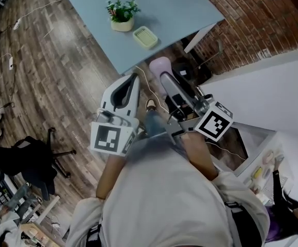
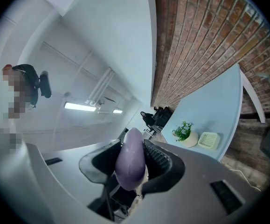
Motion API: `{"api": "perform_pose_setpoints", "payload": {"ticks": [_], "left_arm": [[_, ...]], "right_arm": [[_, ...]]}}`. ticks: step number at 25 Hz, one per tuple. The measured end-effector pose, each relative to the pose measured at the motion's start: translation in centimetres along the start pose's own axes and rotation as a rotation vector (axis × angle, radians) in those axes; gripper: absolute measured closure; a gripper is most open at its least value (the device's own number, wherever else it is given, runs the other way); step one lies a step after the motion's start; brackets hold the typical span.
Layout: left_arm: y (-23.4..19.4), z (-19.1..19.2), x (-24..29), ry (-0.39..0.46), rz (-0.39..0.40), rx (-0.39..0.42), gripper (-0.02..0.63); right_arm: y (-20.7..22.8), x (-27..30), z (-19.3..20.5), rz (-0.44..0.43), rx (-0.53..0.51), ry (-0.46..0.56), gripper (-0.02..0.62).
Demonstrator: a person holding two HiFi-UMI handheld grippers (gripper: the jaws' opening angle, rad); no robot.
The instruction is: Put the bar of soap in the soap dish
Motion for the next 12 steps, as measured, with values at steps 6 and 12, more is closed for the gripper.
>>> {"api": "perform_pose_setpoints", "payload": {"ticks": [6, 12], "left_arm": [[-1.3, 0.3, 3.5, -0.012, -0.013, -0.01, 0.604], [-2.2, 0.1, 7.4, -0.021, -0.026, 0.001, 0.604]], "right_arm": [[2.7, 2.1, -1.7, -0.004, 0.019, -0.024, 0.436], [5.6, 4.0, -4.1, -0.01, 0.038, -0.04, 0.436]]}}
Point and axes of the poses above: the fingertips, and each gripper's own axes: x forward along the fingers, y to its right, z out of its underside, the point moved 6 cm from there along -x, backward along the fingers, and after that the axes turned 3 degrees about -x, right-handed, at the moved point
